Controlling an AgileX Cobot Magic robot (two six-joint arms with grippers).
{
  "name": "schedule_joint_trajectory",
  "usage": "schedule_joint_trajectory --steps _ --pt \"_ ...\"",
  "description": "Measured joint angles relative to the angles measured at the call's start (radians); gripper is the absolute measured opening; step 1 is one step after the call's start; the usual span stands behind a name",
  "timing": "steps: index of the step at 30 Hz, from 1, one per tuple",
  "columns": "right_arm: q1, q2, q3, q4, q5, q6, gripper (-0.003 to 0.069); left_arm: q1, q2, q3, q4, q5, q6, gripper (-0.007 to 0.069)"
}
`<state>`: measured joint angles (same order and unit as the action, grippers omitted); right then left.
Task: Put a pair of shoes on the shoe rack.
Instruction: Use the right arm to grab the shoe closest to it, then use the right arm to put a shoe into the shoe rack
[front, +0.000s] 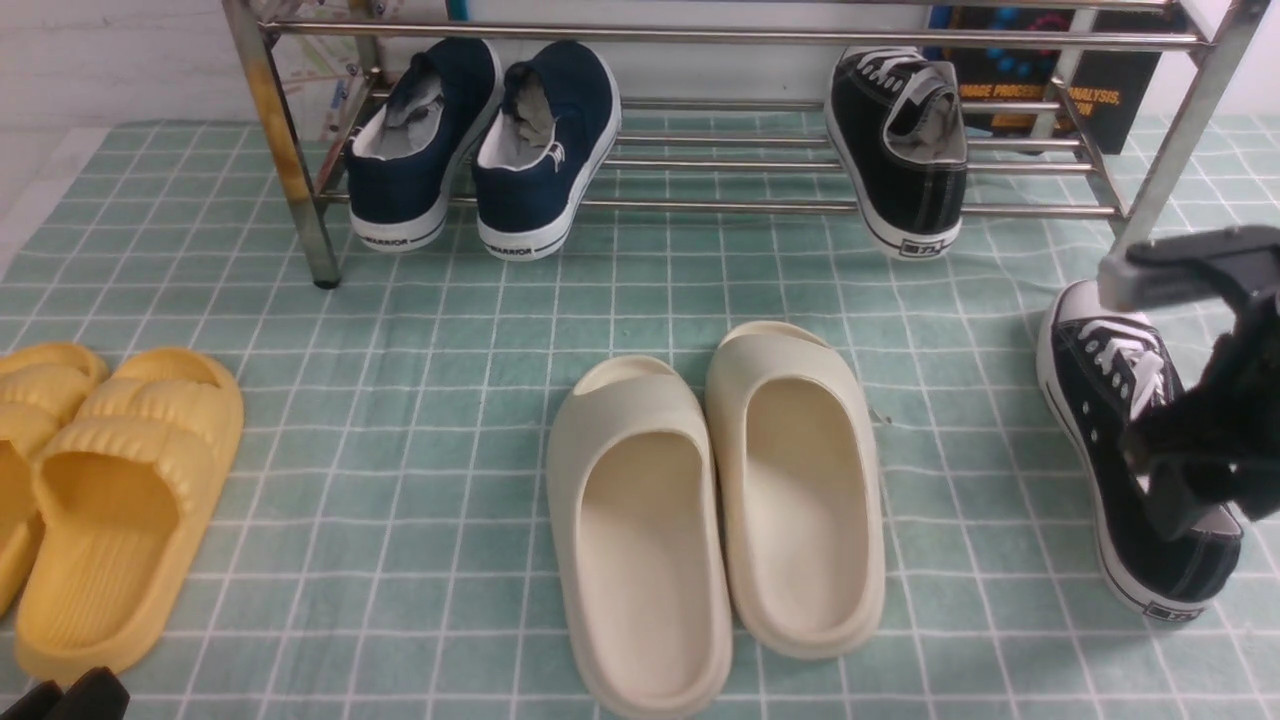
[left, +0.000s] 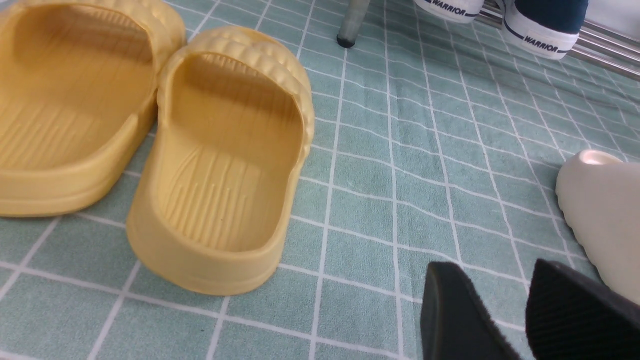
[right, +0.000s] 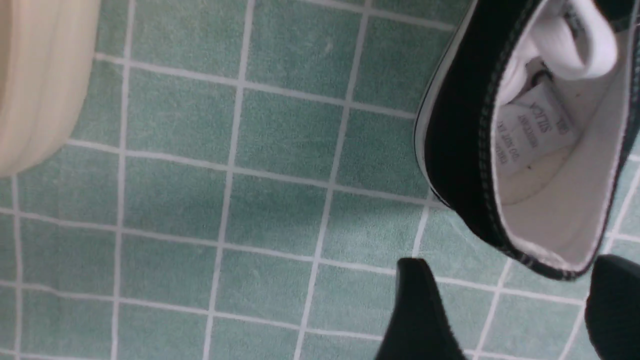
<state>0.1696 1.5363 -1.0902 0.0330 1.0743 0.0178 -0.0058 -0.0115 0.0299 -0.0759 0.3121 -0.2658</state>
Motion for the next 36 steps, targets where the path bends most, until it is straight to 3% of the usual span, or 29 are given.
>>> schedule_joint_trajectory --steps 8,15,19,20,23,25,32,36 --pt "0.041 0.037 0.047 -0.039 -0.217 0.017 0.0461 0.0 0.0 0.0 0.0 0.0 0.0 0.0239" --pt "0.07 0.128 0.047 -0.085 -0.241 0.075 0.0416 0.0 0.0 0.0 0.0 0.0 0.0 0.0239" --pt "0.07 0.162 0.047 -0.125 -0.241 0.116 0.0262 0.0 0.0 0.0 0.0 0.0 0.0 0.0239" --pt "0.07 0.162 0.047 -0.126 -0.241 0.118 0.0254 0.0 0.0 0.0 0.0 0.0 0.0 0.0239" --pt "0.07 0.166 0.047 -0.151 -0.25 0.125 0.008 0.0 0.0 0.0 0.0 0.0 0.0 0.0239" --pt "0.07 0.168 0.047 -0.156 -0.251 0.13 0.0026 0.0 0.0 0.0 0.0 0.0 0.0 0.0239" --pt "0.082 0.133 -0.035 -0.148 -0.109 0.103 0.0022 0.0 0.0 0.0 0.0 0.0 0.0 0.0239" --pt "0.086 0.09 -0.196 -0.118 -0.055 0.077 0.0022 0.0 0.0 0.0 0.0 0.0 0.0 0.0239"
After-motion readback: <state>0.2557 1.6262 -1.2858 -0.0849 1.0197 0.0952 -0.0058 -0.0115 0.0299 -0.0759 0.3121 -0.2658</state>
